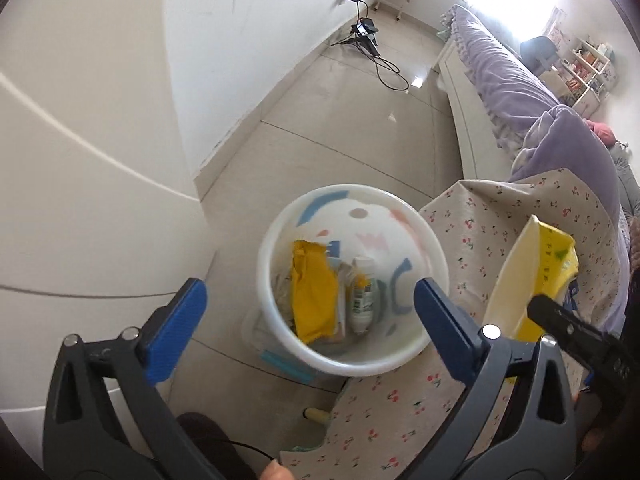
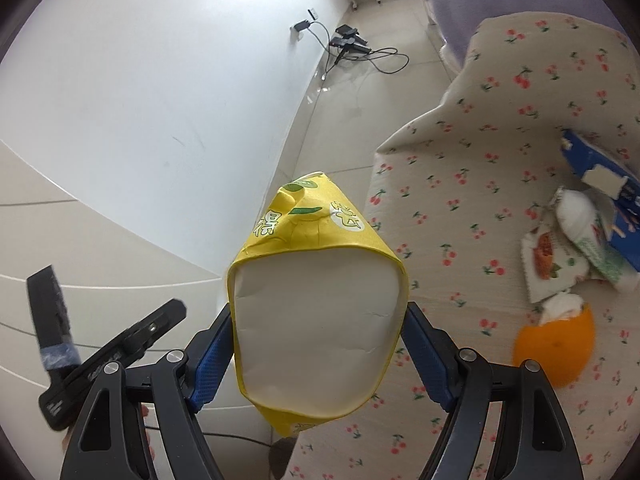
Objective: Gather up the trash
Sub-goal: 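Drop the wrappers into the white bin with the left gripper while the right carries the bag, then lower the snack bag over the white bin and open the right gripper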
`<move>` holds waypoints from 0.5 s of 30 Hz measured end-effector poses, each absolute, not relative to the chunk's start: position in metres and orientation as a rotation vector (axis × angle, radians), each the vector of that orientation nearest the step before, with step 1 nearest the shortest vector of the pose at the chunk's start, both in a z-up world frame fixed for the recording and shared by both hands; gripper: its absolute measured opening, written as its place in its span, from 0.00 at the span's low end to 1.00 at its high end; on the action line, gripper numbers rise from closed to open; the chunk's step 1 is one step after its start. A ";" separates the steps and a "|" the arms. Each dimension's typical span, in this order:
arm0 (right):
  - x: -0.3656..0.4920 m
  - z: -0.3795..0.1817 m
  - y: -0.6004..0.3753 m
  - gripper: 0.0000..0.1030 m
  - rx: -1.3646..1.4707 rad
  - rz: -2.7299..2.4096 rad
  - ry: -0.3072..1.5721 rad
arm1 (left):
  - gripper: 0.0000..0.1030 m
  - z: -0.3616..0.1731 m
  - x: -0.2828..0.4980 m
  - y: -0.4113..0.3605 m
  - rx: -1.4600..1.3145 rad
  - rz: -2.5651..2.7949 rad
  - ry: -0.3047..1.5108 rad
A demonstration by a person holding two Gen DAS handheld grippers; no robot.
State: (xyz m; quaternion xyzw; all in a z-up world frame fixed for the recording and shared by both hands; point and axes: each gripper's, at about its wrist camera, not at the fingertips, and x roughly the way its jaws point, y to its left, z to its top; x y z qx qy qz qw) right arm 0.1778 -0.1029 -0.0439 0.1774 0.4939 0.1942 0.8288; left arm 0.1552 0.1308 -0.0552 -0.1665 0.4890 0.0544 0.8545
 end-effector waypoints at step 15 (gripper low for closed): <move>0.183 -0.056 -0.061 0.79 0.373 0.451 1.042 | 1.00 -0.040 0.132 0.141 -0.286 0.132 0.981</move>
